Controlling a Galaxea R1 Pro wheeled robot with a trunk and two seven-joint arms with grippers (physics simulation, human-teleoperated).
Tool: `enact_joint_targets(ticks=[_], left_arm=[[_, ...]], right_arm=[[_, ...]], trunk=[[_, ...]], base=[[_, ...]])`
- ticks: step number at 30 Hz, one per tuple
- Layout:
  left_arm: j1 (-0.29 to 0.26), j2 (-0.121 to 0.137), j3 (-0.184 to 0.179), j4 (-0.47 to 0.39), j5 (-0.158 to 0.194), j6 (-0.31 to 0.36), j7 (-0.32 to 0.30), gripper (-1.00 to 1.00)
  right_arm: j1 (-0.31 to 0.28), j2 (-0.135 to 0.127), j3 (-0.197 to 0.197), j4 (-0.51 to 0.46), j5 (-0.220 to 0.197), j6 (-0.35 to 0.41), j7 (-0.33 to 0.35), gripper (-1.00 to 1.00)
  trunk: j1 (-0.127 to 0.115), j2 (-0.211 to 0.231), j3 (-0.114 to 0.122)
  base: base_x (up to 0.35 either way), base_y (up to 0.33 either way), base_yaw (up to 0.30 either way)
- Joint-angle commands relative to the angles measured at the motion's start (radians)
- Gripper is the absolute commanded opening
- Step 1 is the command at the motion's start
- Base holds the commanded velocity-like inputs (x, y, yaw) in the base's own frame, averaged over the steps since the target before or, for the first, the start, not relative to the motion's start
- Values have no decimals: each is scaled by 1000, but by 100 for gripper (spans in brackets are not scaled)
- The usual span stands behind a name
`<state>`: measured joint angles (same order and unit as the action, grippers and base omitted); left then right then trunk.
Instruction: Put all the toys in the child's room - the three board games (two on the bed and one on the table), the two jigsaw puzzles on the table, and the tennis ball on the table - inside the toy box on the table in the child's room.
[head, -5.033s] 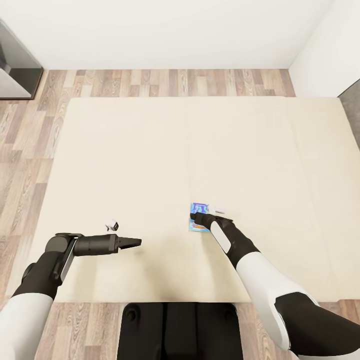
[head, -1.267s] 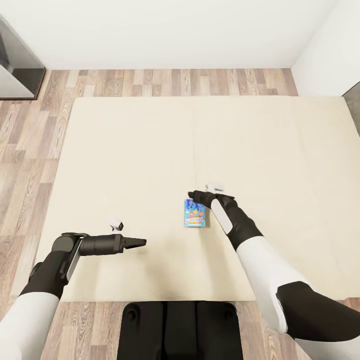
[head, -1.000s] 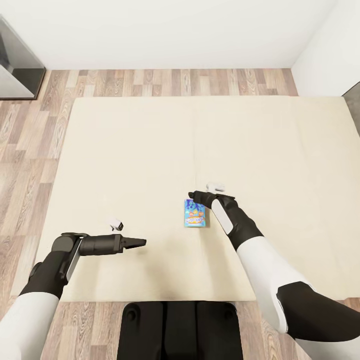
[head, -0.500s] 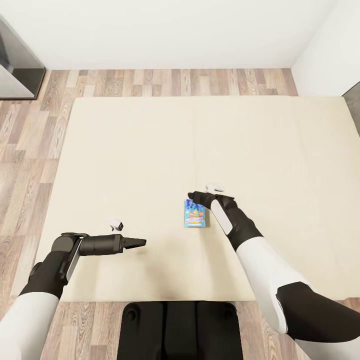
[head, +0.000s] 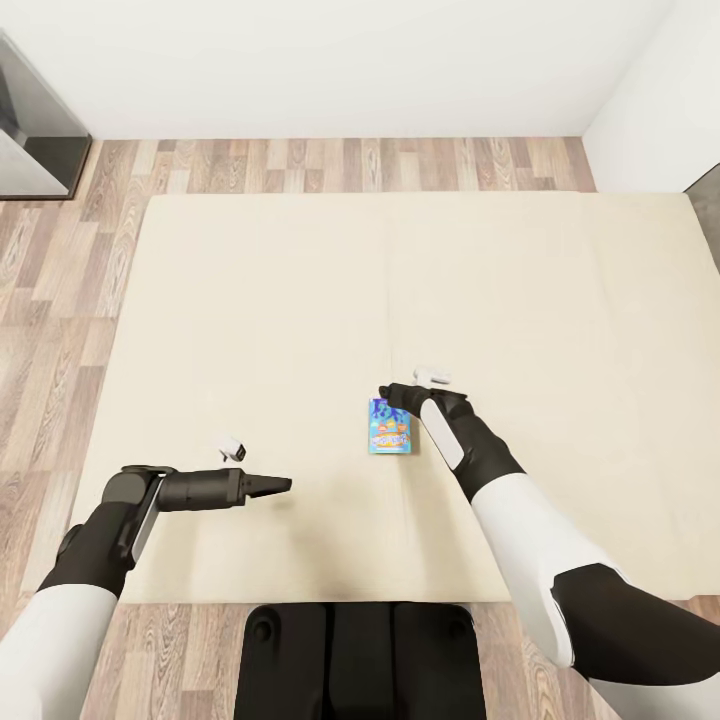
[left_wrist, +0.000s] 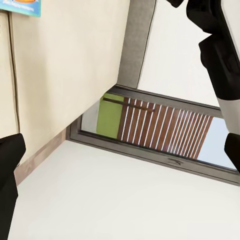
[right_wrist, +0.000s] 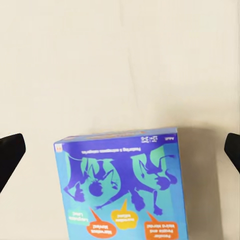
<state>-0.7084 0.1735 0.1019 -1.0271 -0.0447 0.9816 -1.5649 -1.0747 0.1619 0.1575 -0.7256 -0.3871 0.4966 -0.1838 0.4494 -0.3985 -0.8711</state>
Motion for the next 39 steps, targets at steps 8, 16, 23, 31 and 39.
enact_joint_targets(ticks=[8, 16, 23, 31, 39], left_arm=[[0, 2, 2, -1, -4, 10, -6, 100], [0, 4, 5, -3, -3, 10, -6, 100], [0, 6, 8, -9, -2, 9, -6, 100], [0, 6, 8, -13, -1, 11, -6, 100], [1, 6, 5, -35, 0, 13, -6, 100]], right_arm=[[-4, -1, 2, -2, -10, 14, -10, 100], [-5, 1, 2, -11, -9, 48, -11, 100], [-5, -1, 3, -13, -9, 53, -10, 100], [-5, -1, 1, -15, -9, 54, -10, 100], [-7, 0, 0, -17, -9, 54, -11, 100]], trunk=[[1, -2, -1], [1, -2, -1], [1, -2, -1], [1, -2, -3], [1, -2, -3]], base=[[0, 0, 0], [0, 0, 0], [0, 0, 0], [0, 0, 0], [0, 0, 0]])
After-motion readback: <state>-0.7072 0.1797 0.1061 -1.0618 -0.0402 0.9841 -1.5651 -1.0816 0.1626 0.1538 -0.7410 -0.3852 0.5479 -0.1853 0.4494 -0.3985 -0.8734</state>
